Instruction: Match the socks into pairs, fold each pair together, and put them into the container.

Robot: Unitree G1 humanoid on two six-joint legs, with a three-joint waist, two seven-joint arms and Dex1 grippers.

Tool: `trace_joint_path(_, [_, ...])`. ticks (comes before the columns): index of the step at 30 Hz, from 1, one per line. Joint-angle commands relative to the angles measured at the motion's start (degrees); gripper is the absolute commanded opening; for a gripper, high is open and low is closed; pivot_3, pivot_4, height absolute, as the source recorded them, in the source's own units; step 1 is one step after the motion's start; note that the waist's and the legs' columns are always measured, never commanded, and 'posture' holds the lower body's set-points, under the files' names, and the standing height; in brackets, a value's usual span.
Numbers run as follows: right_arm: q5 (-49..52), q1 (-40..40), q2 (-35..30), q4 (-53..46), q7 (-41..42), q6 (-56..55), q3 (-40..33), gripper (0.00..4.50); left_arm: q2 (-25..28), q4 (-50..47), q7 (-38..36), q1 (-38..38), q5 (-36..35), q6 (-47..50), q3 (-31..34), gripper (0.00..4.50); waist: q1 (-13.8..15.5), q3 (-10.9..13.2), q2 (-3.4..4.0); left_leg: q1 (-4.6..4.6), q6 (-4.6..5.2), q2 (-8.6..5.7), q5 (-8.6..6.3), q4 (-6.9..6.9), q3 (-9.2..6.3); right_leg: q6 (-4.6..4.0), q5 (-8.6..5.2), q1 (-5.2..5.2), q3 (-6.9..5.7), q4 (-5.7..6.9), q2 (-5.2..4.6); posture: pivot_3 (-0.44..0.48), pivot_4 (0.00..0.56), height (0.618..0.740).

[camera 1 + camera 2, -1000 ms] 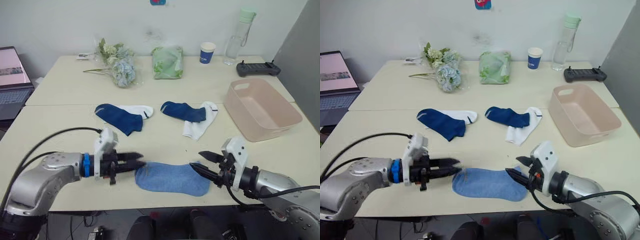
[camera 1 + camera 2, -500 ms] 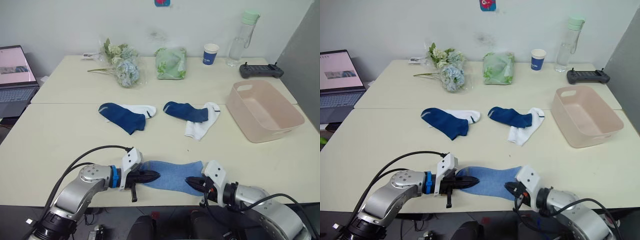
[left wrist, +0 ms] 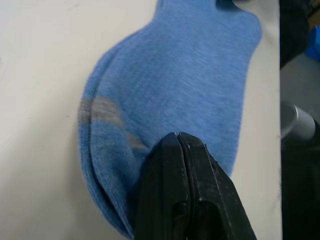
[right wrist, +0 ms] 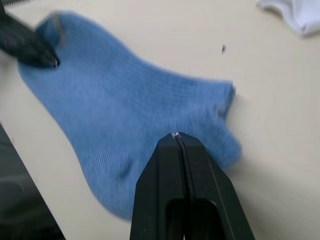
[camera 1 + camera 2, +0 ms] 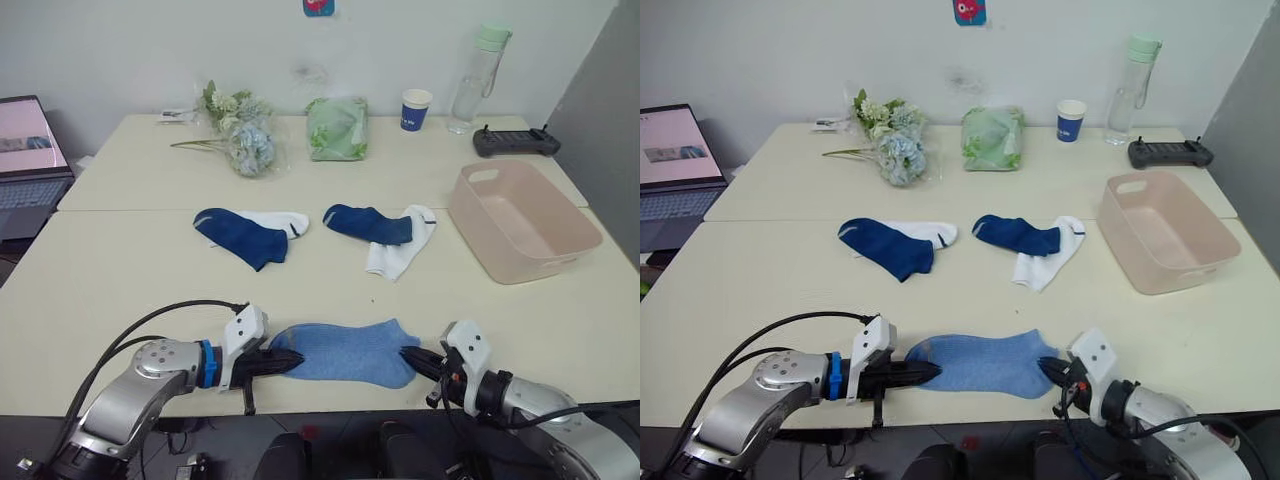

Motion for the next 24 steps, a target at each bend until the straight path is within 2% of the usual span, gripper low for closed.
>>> trace_joint_path(1, [2.6,-5.0,3.1,-2.8,-1.3,2.1,1.4,0.02,-1.0,-4.9,0.6,-4.8,-3.3,3.1,1.2,0.0,0.1,0.1,0.09,-0.03,0.0,-0.02,0.0,0.02,-0.01,0.0,0.0,0.0,-0.01,0.0,-0.01,0.0,0.15,0.74])
trace_joint_path(5, [-2.6,-8.5,3.5,1.3,-1.7,2.0,5.9,0.02,-4.0,-0.7,3.2,-7.7,0.3,2.3,-1.4,0.0,0.2,0.0,0.06,-0.05,0.0,-0.1,0.0,0.02,0.0,0.0,0.0,0.01,0.0,-0.05,-0.02,0.0,0.15,0.74])
trace_joint_path(10, [-5.2,-7.9,2.4,3.1,-1.4,2.1,6.0,0.02,-5.9,4.5,5.4,-6.7,4.8,0.3,-3.9,0.0,0.1,0.0,0.06,-0.19,0.02,-0.11,-0.02,0.0,0.01,0.02,-0.01,-0.1,0.02,-0.14,-0.03,0.0,0.15,0.74])
trace_joint_path(14, [-4.7,-5.5,2.3,4.1,-1.7,2.9,2.8,0.02,-4.1,5.7,4.1,-4.7,7.0,-1.6,-5.1,0.0,0.1,0.0,0.07,-0.13,0.02,-0.09,-0.02,0.0,-0.02,0.02,-0.01,-0.05,-0.02,-0.09,-0.07,0.0,0.15,0.74])
trace_joint_path(19, [-2.3,-2.9,3.6,5.0,-3.0,4.2,-4.8,0.02,-3.7,5.7,4.2,-3.5,6.9,-1.8,-4.2,0.0,0.1,0.0,0.12,0.0,0.02,-0.09,-0.02,0.0,0.01,0.01,-0.01,0.04,0.02,-0.03,-0.07,0.0,0.15,0.74])
trace_joint_path(24, [4.5,-3.3,5.4,-0.1,-1.5,5.0,-9.5,0.02,-2.5,3.0,0.4,-2.8,5.4,-6.6,-3.0,0.0,-0.2,0.0,0.14,0.04,0.02,-0.04,-0.02,0.0,0.05,0.01,-0.01,0.01,0.05,0.06,-0.01,0.0,0.15,0.74])
